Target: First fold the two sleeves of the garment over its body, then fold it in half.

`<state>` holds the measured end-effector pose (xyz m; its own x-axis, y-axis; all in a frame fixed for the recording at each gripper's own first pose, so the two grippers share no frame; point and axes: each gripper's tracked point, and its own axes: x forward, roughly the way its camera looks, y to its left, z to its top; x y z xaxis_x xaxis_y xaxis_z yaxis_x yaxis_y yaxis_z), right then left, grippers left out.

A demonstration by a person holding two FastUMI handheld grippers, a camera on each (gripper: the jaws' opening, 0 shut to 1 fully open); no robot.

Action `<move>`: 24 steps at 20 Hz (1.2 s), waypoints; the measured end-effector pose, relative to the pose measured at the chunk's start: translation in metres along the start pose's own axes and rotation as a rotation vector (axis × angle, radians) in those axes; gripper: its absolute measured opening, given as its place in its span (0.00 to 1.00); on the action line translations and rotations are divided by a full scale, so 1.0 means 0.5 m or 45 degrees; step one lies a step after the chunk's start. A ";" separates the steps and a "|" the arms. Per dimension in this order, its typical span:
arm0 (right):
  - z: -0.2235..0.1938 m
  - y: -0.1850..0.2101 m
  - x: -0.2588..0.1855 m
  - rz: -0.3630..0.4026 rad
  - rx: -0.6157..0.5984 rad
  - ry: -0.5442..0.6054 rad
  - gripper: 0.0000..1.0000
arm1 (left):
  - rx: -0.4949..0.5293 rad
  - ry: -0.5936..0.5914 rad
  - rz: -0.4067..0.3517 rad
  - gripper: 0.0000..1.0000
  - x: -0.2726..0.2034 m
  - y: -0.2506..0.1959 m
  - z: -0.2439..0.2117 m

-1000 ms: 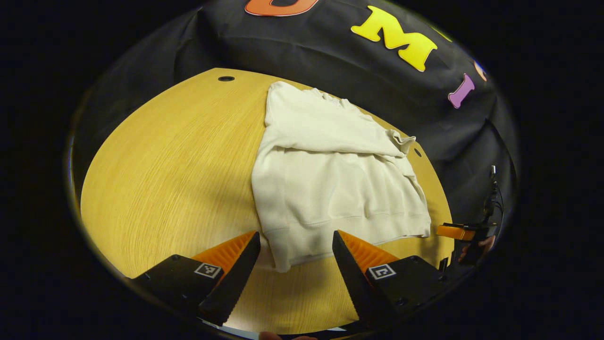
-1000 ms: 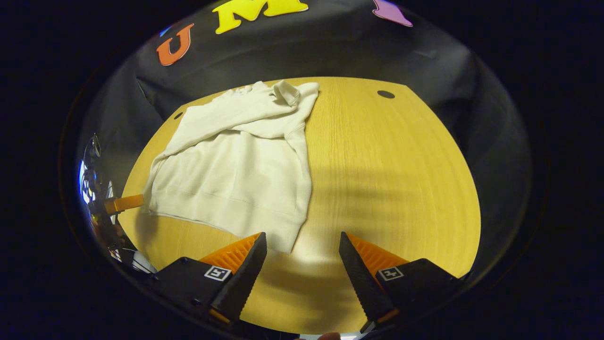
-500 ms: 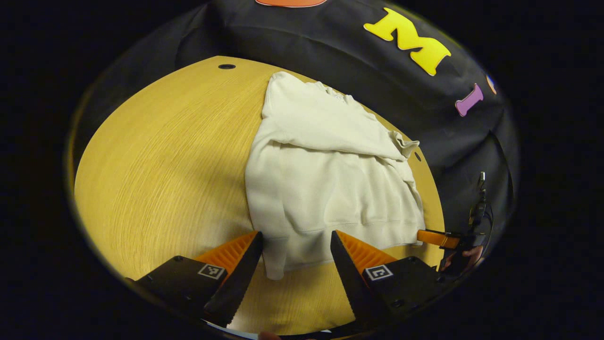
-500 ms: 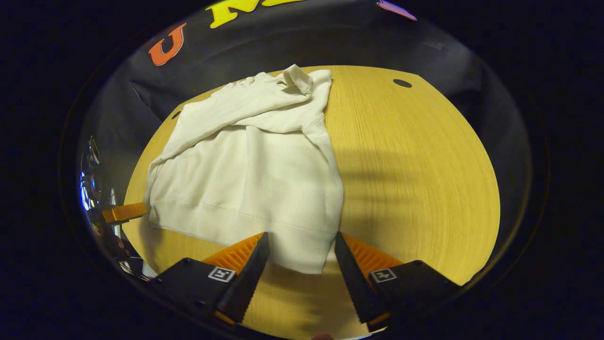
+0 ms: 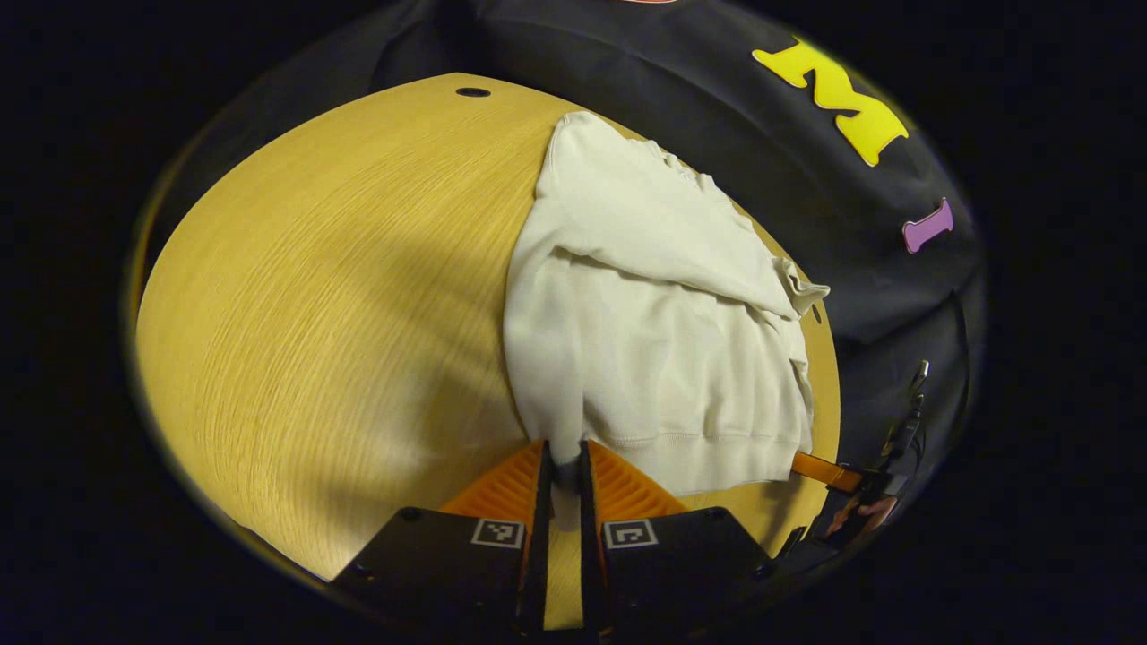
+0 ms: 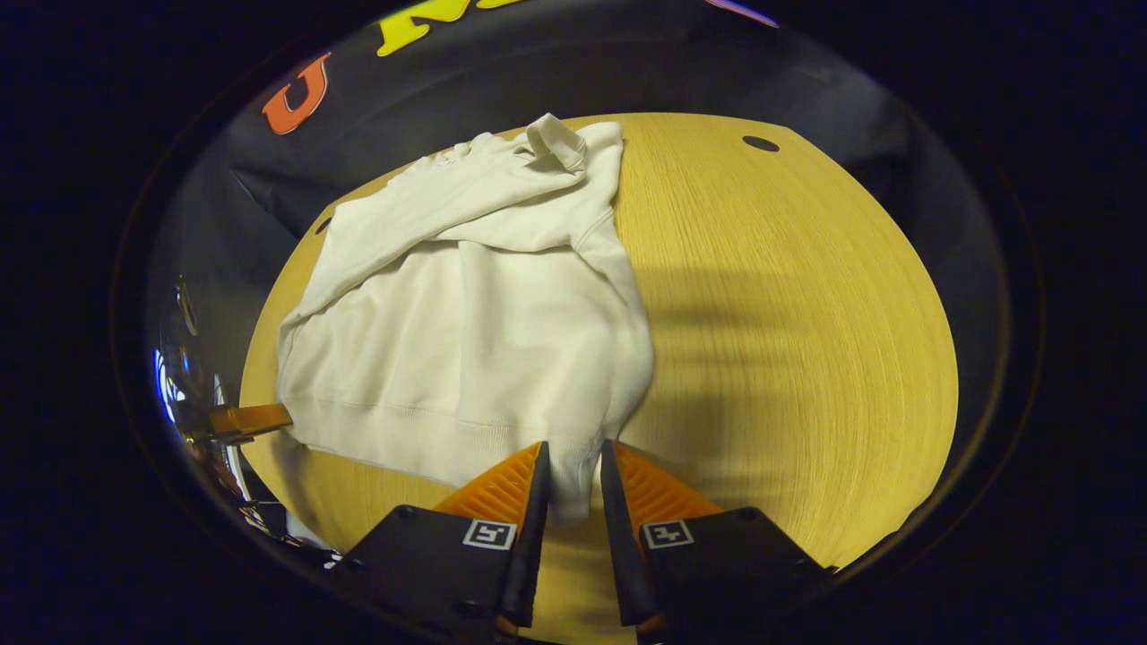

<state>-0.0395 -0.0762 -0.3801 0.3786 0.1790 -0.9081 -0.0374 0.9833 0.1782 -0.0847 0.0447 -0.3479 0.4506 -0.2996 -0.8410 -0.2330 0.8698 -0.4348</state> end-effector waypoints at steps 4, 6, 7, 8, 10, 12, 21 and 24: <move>0.005 0.000 0.001 -0.023 0.001 -0.001 0.01 | 0.009 0.007 -0.012 0.16 -0.002 -0.006 0.002; 0.008 0.005 0.009 -0.017 -0.004 -0.007 0.01 | 0.027 0.008 -0.041 0.14 -0.010 -0.013 0.000; 0.009 0.008 0.006 -0.006 -0.010 -0.009 0.02 | 0.042 0.003 -0.069 0.12 -0.010 -0.025 -0.003; 0.013 0.009 0.003 0.000 -0.005 -0.020 0.01 | 0.055 -0.003 -0.094 0.09 -0.013 -0.034 0.000; 0.018 0.015 -0.010 0.031 0.034 -0.020 0.01 | 0.071 -0.024 -0.131 0.06 -0.021 -0.050 0.012; 0.035 0.019 -0.031 0.058 0.069 -0.051 0.01 | 0.081 -0.057 -0.157 0.05 -0.037 -0.064 0.029; 0.187 0.080 -0.171 0.224 0.165 -0.267 0.01 | 0.161 -0.289 -0.246 0.04 -0.147 -0.137 0.155; 0.243 0.104 -0.216 0.274 0.169 -0.312 0.01 | 0.181 -0.365 -0.296 0.04 -0.181 -0.182 0.216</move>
<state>0.0301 -0.0487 -0.2266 0.5864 0.3525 -0.7293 -0.0259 0.9080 0.4181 -0.0112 0.0352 -0.1972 0.7045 -0.3908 -0.5924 0.0161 0.8433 -0.5372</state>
